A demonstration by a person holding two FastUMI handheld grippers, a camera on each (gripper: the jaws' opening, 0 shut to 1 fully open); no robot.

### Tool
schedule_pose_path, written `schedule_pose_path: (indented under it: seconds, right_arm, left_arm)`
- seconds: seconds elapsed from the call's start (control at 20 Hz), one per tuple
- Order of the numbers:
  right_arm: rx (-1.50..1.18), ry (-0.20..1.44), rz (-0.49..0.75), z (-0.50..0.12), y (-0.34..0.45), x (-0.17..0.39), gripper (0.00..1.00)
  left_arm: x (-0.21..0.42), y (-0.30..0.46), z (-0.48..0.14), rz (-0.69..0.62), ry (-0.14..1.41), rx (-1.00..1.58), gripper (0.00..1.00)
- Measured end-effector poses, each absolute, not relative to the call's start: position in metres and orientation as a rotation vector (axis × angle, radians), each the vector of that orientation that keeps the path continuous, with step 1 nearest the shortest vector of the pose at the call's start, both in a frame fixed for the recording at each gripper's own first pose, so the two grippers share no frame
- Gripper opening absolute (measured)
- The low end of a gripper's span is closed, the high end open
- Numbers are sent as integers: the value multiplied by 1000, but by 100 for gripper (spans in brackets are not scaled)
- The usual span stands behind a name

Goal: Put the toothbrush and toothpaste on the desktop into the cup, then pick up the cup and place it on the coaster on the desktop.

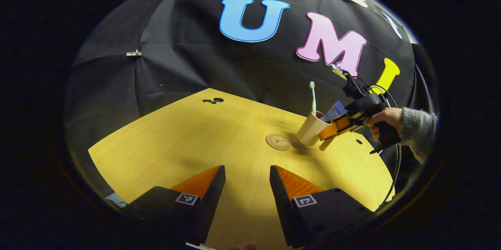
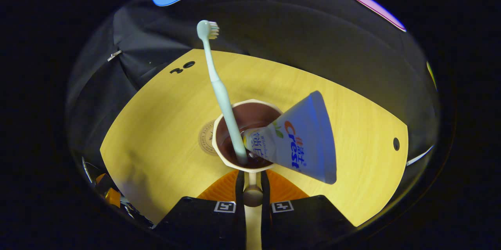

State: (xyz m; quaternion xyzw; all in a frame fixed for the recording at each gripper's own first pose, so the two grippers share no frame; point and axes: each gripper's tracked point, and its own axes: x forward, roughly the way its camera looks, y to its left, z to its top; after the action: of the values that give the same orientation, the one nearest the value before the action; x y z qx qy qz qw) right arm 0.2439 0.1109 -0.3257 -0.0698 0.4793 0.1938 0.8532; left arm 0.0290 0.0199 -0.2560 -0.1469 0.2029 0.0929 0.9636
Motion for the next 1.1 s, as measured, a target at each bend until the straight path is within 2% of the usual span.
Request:
schedule_pose_path:
  seconds: [0.4,0.6,1.1]
  right_arm:
    - [-209,1073,470,-363,186,254,18]
    - [-241,1093,455,-381,198,260,18]
    - [-235,1109,452,-375,192,264,18]
  left_arm:
    - [15,46,-256,209,408,-296,74]
    - [11,53,-259,221,411,-311,74]
    - [15,58,-261,226,417,-323,73]
